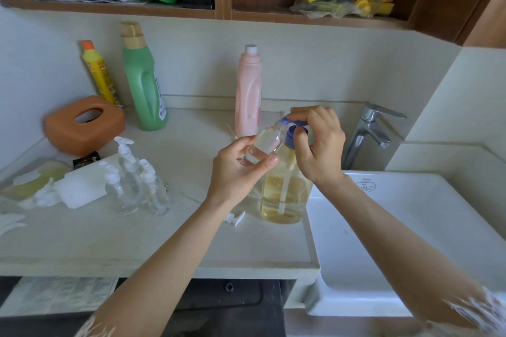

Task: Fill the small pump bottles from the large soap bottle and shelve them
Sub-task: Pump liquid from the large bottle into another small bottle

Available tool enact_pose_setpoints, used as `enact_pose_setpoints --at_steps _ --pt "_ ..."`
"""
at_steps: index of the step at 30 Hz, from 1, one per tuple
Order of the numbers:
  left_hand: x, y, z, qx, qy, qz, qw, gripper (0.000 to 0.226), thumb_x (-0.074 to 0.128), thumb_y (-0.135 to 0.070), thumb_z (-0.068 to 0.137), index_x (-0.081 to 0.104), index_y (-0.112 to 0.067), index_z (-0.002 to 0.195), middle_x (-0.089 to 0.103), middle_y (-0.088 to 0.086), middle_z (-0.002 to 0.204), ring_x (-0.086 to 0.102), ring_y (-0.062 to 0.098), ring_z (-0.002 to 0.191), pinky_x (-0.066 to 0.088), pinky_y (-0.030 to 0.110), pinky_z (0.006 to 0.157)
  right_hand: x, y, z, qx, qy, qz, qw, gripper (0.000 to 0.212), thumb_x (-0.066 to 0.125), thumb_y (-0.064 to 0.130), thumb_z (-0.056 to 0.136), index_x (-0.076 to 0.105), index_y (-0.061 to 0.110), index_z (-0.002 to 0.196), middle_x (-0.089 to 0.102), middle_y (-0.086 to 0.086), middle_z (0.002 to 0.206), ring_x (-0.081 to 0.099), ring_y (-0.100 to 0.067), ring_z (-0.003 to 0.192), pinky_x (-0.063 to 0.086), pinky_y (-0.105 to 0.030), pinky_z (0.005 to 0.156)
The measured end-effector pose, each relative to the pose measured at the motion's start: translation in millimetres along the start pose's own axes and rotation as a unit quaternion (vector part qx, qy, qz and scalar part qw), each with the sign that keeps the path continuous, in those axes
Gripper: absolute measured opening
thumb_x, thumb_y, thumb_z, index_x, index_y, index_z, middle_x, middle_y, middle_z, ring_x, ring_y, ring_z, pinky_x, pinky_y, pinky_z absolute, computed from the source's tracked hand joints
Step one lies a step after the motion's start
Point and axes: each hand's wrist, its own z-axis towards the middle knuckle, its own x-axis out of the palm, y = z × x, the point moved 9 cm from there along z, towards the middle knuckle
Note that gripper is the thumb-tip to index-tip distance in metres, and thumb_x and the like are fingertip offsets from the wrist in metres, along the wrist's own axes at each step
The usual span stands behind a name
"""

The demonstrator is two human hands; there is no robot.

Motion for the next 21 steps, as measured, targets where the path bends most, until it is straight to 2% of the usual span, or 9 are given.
enact_pose_setpoints --at_steps 2,5,8,10,13,15,17,19,21 --pt "-0.8 -3.5 0.0 0.003 0.003 -0.004 1.000 0.029 0.079 -0.038 0.070 0.068 -0.036 0.096 0.072 -0.012 0.082 0.064 0.006 0.065 0.045 0.017 0.057 -3.1 0.2 1.3 0.002 0.016 0.010 1.000 0.030 0.049 -0.008 0.073 0.072 0.006 0.087 0.069 -0.001 0.093 0.059 -0.023 0.085 0.042 -0.022 0.080" --pt "-6.9 -2.5 1.0 0.002 -0.004 0.007 1.000 0.033 0.077 -0.041 0.069 0.069 -0.032 0.099 0.066 -0.011 0.078 0.055 0.008 0.056 0.043 0.024 0.057 -6.9 -6.5 5.3 0.036 0.031 0.045 0.998 0.031 0.048 -0.008 0.077 0.072 0.006 0.090 0.068 0.000 0.099 0.061 -0.019 0.096 0.046 -0.027 0.088" --pt "-13.3 -0.8 -0.4 -0.002 -0.006 0.003 1.000 0.028 0.079 -0.036 0.073 0.069 -0.029 0.099 0.064 -0.006 0.080 0.051 0.010 0.054 0.041 0.027 0.057 -7.5 -2.0 2.5 0.034 0.032 0.051 0.998 0.030 0.047 -0.007 0.078 0.071 0.004 0.093 0.067 0.000 0.102 0.062 -0.020 0.101 0.046 -0.027 0.090" --pt "-15.4 1.8 -2.8 -0.026 0.011 -0.020 0.999 0.020 0.077 -0.033 0.079 0.069 -0.030 0.098 0.064 -0.003 0.084 0.056 0.012 0.060 0.041 0.027 0.058 -7.9 1.3 -1.4 0.041 0.028 0.062 0.997 0.031 0.047 -0.007 0.079 0.071 0.005 0.094 0.064 0.003 0.103 0.060 -0.019 0.104 0.045 -0.025 0.092" --pt "-10.5 8.6 -8.3 -0.103 0.098 -0.096 0.985 0.021 0.064 -0.045 0.079 0.069 -0.037 0.098 0.069 -0.006 0.099 0.069 0.011 0.081 0.038 0.027 0.061 -8.8 1.6 -4.2 0.061 0.021 0.080 0.995 0.032 0.046 -0.007 0.079 0.071 0.005 0.096 0.062 0.006 0.104 0.060 -0.019 0.107 0.044 -0.021 0.093" --pt "-8.1 7.1 -10.7 -0.110 0.151 -0.129 0.974 0.033 0.057 -0.047 0.082 0.064 -0.034 0.111 0.070 -0.006 0.109 0.069 0.015 0.095 0.034 0.029 0.063 -9.5 3.4 -4.7 0.062 0.014 0.078 0.995 0.032 0.047 -0.008 0.079 0.070 0.006 0.096 0.063 0.004 0.105 0.060 -0.021 0.107 0.043 -0.017 0.091" --pt "-10.4 2.5 -13.2 -0.096 0.179 -0.131 0.970 0.040 0.053 -0.045 0.085 0.055 -0.030 0.122 0.069 -0.006 0.115 0.068 0.018 0.104 0.036 0.028 0.062 -9.9 11.3 -8.6 0.041 0.002 0.048 0.998 0.031 0.048 -0.008 0.079 0.070 0.006 0.097 0.065 -0.004 0.107 0.059 -0.022 0.108 0.039 -0.013 0.092" --pt "-13.6 -1.3 -15.6 -0.083 0.193 -0.128 0.969 0.038 0.055 -0.043 0.086 0.051 -0.032 0.122 0.068 -0.008 0.117 0.065 0.018 0.109 0.048 0.028 0.065 -8.4 24.5 -16.1 -0.007 -0.008 -0.002 1.000 0.030 0.048 -0.004 0.078 0.070 0.003 0.097 0.065 -0.010 0.109 0.056 -0.026 0.112 0.037 -0.021 0.096" --pt "-21.0 -2.0 -17.7 -0.069 0.188 -0.116 0.973 0.038 0.062 -0.042 0.083 0.051 -0.034 0.119 0.065 -0.002 0.119 0.064 0.017 0.109 0.056 0.036 0.077 -2.0 40.9 -25.9 -0.070 -0.007 -0.027 0.997 0.030 0.048 0.004 0.078 0.070 0.001 0.096 0.065 -0.013 0.109 0.055 -0.028 0.110 0.038 -0.031 0.094"
